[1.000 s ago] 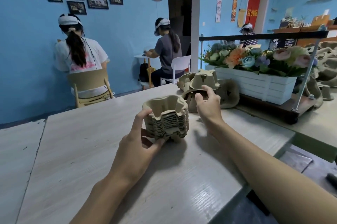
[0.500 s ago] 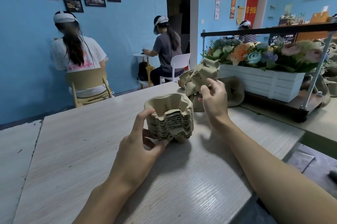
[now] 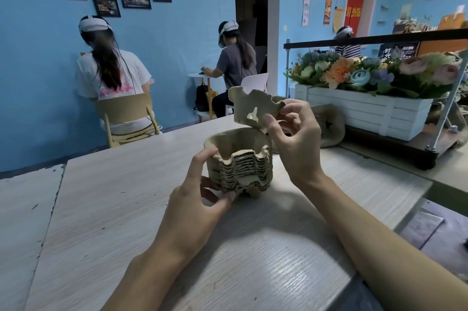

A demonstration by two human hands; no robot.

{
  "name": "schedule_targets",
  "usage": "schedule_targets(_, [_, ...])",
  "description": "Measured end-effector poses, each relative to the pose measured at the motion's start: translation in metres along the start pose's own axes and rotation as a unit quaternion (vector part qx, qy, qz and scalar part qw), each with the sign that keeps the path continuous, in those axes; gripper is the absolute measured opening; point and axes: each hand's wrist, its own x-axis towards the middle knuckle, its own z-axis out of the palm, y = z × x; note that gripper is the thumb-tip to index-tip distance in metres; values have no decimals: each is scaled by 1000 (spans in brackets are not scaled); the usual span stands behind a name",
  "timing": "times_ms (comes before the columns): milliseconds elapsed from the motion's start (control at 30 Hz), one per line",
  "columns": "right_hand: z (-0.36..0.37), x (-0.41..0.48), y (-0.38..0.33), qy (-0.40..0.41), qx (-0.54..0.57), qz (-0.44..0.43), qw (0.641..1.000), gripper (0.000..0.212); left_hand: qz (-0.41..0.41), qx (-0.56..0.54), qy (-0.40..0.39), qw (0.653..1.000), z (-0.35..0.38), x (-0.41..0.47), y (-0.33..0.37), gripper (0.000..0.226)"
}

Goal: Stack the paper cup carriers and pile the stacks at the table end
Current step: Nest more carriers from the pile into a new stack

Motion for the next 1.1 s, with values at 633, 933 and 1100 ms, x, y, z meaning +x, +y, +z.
schedule_targets(633, [0,-11,-12,-99,-50,-97,989,27,-9,-25,13,1000,1,0,1,80])
schedule_targets(933, [-11,2,21,-9,-169,99,981,19,-3,-9,-3,1000,1,0,0,88])
schedule_targets(1100, [-14,13,48,-31,-160,219,962,45,-6,-16,3,1000,2,0,-2,81])
